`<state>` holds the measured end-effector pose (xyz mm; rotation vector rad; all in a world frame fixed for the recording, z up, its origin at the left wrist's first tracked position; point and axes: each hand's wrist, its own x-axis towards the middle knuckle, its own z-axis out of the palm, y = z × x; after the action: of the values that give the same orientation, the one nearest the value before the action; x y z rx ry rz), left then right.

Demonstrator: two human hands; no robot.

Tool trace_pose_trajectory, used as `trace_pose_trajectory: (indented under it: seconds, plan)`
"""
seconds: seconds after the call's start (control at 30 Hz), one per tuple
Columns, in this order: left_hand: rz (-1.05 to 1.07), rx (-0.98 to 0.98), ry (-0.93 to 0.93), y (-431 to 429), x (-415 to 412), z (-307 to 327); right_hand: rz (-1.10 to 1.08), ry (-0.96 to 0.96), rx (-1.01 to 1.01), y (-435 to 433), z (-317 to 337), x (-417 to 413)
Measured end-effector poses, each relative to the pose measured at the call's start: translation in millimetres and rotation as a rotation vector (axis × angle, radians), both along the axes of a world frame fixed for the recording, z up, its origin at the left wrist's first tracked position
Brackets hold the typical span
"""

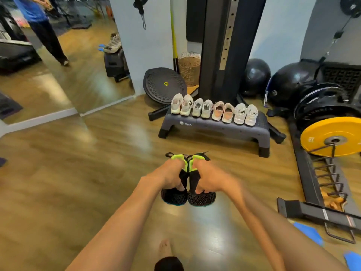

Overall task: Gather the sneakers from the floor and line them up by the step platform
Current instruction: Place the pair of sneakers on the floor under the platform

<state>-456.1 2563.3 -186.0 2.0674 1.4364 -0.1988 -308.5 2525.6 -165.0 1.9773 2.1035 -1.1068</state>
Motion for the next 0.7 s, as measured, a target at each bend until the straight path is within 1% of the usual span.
trace_pose_trajectory:
  seconds: [0.13,0.33,0.43,0.57,0.7]
  plan:
    - [-0.01,-0.006,-0.041,100.7,-5.4,-34.2,0.028,-0.1,0.088,96.5,-35.0,-8.1]
    - [-0.036,-0.027,-0.032,239.7,-1.3,-81.0,0.0,-0.139,0.076,236.0,-88.5,-11.0]
    - [-0.05,-0.013,-0.036,304.3,7.9,-109.7,-0.052,-0.142,0.061,300.0,-117.4,-3.7]
    - [-0.058,0.003,-0.038,389.2,18.7,-161.0,-0.108,-0.117,0.053,387.3,-163.6,8.1]
    - [0.005,-0.06,-0.082,459.8,25.7,-229.7,-0.147,-0.091,0.008,462.5,-221.0,18.0]
